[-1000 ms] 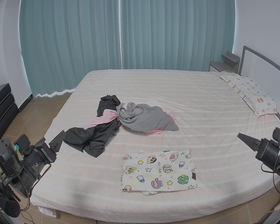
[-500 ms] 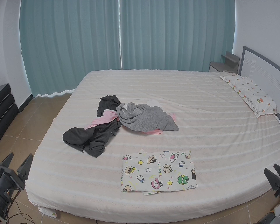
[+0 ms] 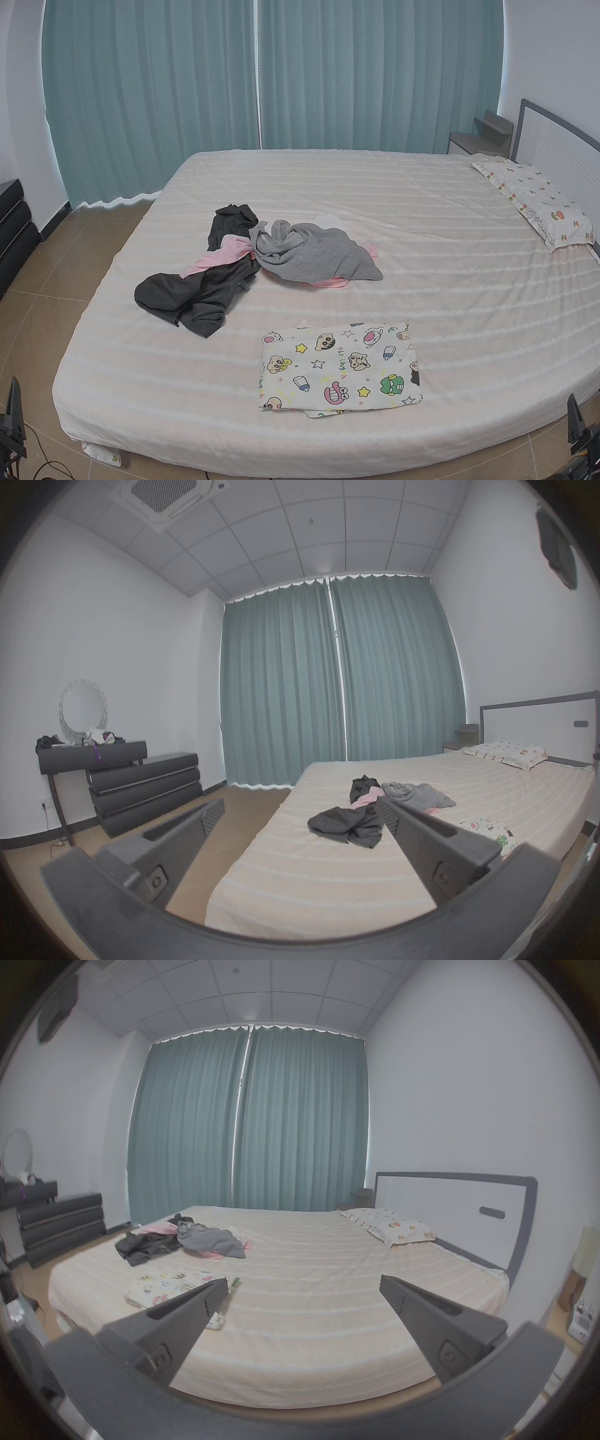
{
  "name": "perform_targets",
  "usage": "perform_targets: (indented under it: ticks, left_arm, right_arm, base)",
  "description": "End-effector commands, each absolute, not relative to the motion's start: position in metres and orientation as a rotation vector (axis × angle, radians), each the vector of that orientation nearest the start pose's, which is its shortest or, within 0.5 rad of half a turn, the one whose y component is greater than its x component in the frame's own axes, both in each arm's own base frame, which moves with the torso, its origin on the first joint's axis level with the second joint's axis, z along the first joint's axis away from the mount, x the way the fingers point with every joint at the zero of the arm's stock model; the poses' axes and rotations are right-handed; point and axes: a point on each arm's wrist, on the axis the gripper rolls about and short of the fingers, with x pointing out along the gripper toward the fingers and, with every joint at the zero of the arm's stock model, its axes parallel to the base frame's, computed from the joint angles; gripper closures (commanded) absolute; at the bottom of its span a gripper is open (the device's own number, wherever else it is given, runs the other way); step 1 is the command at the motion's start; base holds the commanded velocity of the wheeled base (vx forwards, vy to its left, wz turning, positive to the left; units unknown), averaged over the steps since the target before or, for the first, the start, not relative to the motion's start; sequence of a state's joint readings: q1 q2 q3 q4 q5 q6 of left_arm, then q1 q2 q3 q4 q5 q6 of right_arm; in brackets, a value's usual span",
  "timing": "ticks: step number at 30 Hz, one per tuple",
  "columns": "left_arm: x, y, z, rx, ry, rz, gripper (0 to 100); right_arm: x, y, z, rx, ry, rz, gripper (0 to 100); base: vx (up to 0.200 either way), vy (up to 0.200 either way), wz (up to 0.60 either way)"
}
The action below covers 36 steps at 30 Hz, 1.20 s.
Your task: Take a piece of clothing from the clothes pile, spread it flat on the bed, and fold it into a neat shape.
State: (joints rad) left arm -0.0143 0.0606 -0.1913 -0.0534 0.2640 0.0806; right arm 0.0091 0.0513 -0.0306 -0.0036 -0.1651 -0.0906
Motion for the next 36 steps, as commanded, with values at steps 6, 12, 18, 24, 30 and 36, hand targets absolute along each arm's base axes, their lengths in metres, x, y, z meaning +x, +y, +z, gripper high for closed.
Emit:
perform_targets:
  ticks: [6,12,18,24,30,36]
  left_arm:
    - [-0.030,0.004,0.113,0.173,-0.359,0.199,0]
    - [-0.025,0.002,0.098,0.179,-0.207,0.121,0]
    - [-0.023,0.002,0.085,0.106,-0.085,0.101,0]
    - [-0.023,0.001,0.082,0.015,-0.064,0.028,0]
    - [-0.023,-0.001,0.082,-0.007,-0.064,-0.020,0]
    - [-0.023,-0.003,0.082,-0.009,-0.058,-0.115,0]
  right_arm:
    - [-0.023,-0.004,0.077,-0.091,-0.006,-0.174,0]
    - [-0.023,-0.004,0.077,-0.091,-0.006,-0.174,0]
    - [-0.023,-0.004,0.077,-0.091,-0.006,-0.174,0]
    - [-0.023,-0.004,0.077,-0.090,-0.007,-0.174,0]
    - [-0.023,-0.004,0.077,-0.089,-0.007,-0.174,0]
    - [-0.023,-0.004,0.077,-0.092,-0.007,-0.174,0]
  base:
    - [0.000,0.000,0.00]
    - [0.000,0.000,0.00]
    - [0.000,0.000,0.00]
    - [0.000,0.000,0.00]
    - [0.000,0.000,0.00]
    - [0.000,0.000,0.00]
